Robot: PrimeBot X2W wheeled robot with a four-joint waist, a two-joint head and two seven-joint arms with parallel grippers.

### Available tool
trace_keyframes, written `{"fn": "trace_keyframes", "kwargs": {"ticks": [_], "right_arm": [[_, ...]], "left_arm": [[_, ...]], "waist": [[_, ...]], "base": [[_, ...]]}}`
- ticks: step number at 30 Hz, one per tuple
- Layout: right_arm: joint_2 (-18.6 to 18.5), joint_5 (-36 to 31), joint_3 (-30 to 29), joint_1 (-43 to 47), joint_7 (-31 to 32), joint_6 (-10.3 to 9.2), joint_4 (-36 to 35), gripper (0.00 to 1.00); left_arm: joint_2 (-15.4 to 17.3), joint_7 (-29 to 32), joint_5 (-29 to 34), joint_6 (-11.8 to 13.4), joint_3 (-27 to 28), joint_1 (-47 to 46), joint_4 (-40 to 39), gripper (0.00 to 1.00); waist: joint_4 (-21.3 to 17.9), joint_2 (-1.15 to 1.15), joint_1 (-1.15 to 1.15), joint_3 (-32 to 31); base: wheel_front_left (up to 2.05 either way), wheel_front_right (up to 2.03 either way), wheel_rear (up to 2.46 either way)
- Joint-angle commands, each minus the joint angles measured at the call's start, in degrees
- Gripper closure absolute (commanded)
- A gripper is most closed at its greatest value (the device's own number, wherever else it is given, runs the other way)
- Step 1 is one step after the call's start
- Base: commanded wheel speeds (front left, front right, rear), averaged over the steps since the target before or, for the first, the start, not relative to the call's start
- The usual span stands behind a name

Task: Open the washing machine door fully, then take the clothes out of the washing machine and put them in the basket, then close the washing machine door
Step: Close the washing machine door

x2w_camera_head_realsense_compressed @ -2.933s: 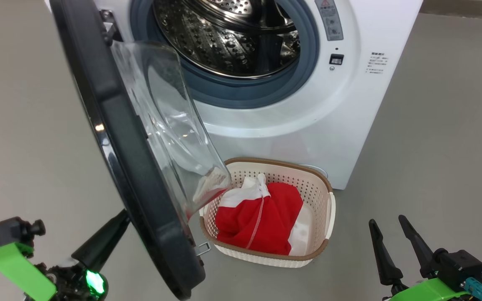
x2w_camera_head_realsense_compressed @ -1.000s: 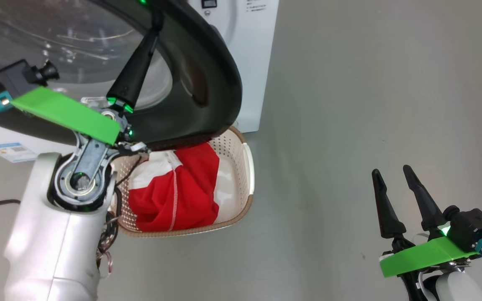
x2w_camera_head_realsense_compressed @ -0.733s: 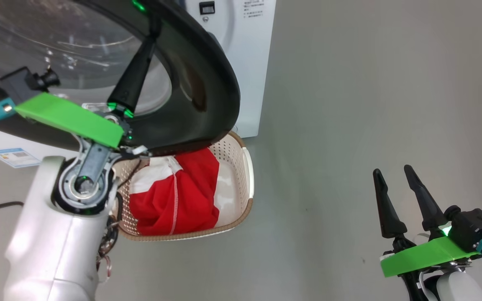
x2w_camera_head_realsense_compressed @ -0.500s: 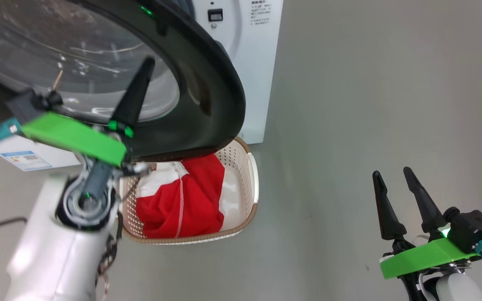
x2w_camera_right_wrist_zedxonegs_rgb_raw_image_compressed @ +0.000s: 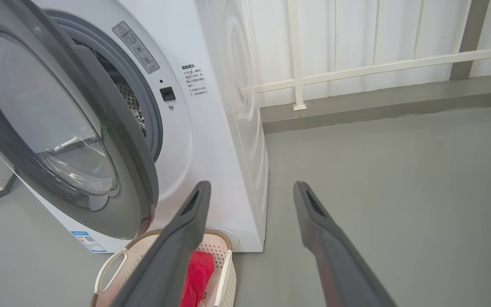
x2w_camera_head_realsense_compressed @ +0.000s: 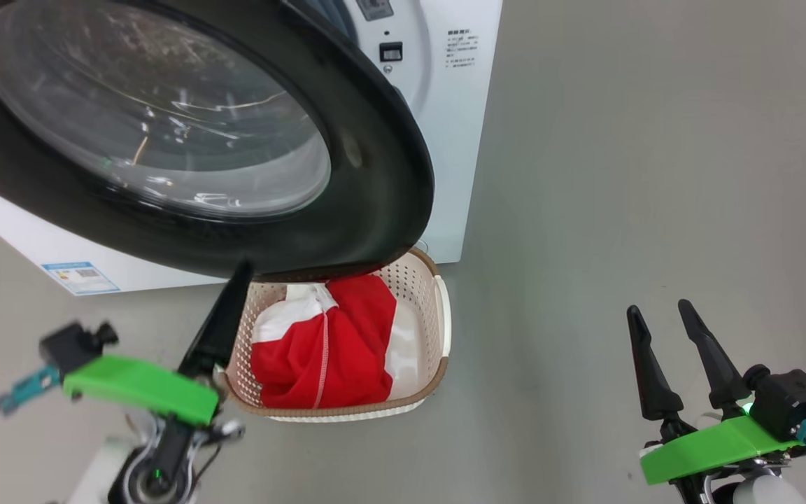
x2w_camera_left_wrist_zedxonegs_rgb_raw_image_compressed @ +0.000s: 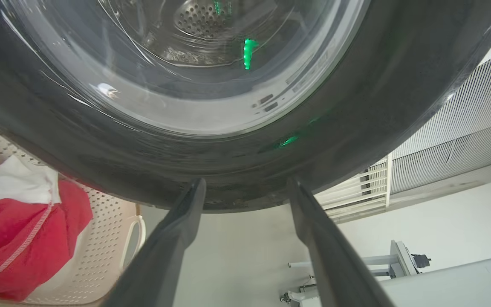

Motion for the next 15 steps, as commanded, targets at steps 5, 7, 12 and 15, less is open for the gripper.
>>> {"fn": "trace_keyframes", "kwargs": {"ticks": [5,7,12,15], "right_arm": [[-0.43,-0.88,0.34,0.52,-0.36,0.26,-1.40,0.00],[-0.43,-1.03,0.07,0.99,-0.36,0.26,-1.46,0.00],[-0.43,-1.27,-0.87,2.25,-0.36,0.26,-1.61,0.00],[-0.43,-1.38,-1.47,2.99,-0.36,0.26,-1.73,0.00]], "left_arm": [[4.28,-4.90,0.61,-0.39,0.59,4.14,-1.25,0.00],[5.41,-6.66,0.80,-0.39,0.11,5.99,-0.87,0.00],[7.68,-9.92,3.67,-0.39,-0.28,10.20,-1.13,0.00],[8.39,-10.37,7.46,-0.39,1.03,12.52,-1.79,0.00]], "waist": [[0.57,0.00,0.00,-0.74],[0.70,0.00,0.00,-1.01],[1.22,0.00,0.00,-1.69],[1.70,0.00,0.00,-2.10]], "base": [[0.00,0.00,0.00],[0.00,0.00,0.00],[0.00,0.00,0.00],[0.00,0.00,0.00]]}}
